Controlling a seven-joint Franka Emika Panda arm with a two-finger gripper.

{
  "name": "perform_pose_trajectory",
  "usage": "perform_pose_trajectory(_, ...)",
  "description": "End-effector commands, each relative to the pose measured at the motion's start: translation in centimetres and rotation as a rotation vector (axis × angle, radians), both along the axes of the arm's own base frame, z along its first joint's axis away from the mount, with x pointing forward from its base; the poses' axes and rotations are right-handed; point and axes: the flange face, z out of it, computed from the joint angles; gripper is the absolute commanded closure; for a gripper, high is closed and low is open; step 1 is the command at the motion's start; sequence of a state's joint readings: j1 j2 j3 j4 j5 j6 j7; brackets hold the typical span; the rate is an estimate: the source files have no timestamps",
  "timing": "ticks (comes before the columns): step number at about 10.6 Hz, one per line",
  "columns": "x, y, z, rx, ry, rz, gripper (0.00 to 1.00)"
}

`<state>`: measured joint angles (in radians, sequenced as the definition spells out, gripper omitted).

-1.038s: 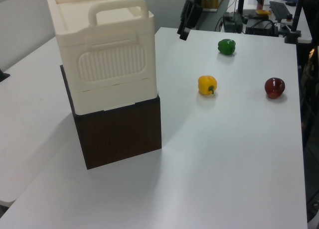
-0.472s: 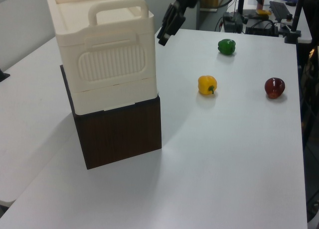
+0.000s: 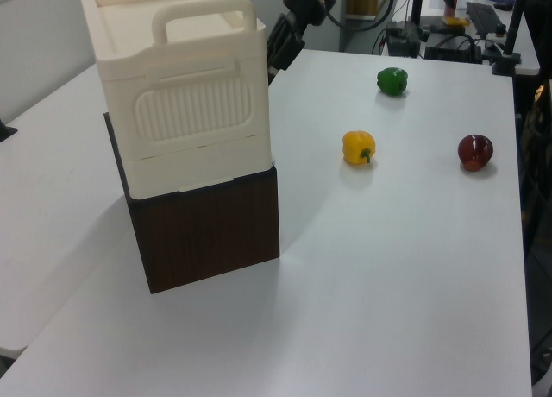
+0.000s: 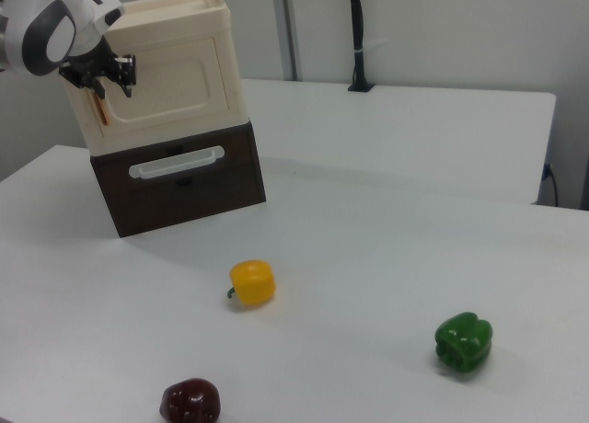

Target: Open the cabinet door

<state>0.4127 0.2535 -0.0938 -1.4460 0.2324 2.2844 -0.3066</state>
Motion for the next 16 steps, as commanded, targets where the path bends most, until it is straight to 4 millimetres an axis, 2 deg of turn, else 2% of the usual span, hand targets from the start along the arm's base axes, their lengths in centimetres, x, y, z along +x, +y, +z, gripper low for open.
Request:
perform_pose_trajectory(1,-1.6,-0.1,1.2,-0.04,-0.008,0.078,0.46)
perform_pose_trajectory(3,-3.7,-1.2,2.5,-0.075,0.052,0.174,0.46)
perform_pose_trajectory(4,-3.9,-1.3,3.0,-0.059,0.057,0.189,0.46)
perform_pose_trajectory(6,-3.4,-0.7,1.9,-0.071,0.061,0.197,0.46)
perform_pose_trajectory(9,-3.3,-0.4,1.5,-0.075,0.064,0.201,0.46)
perform_pose_trajectory(11,-2.3,0.1,0.7,-0.072,0.029,0.186,0.47)
perform_pose_trajectory(12,-2.2,1.2,0.6,-0.068,-0.004,0.187,0.5)
perform_pose_trajectory(13,-2.1,2.5,-0.5,-0.082,0.001,0.198,0.5)
perform_pose_trajectory(14,-1.7,3.0,-0.9,-0.096,0.002,0.193,0.53)
perform_pose_trajectory(15,-1.5,3.3,-1.6,-0.108,0.007,0.193,0.64)
perform_pose_trajectory(16,-1.8,4.2,-1.7,-0.111,0.006,0.207,0.69)
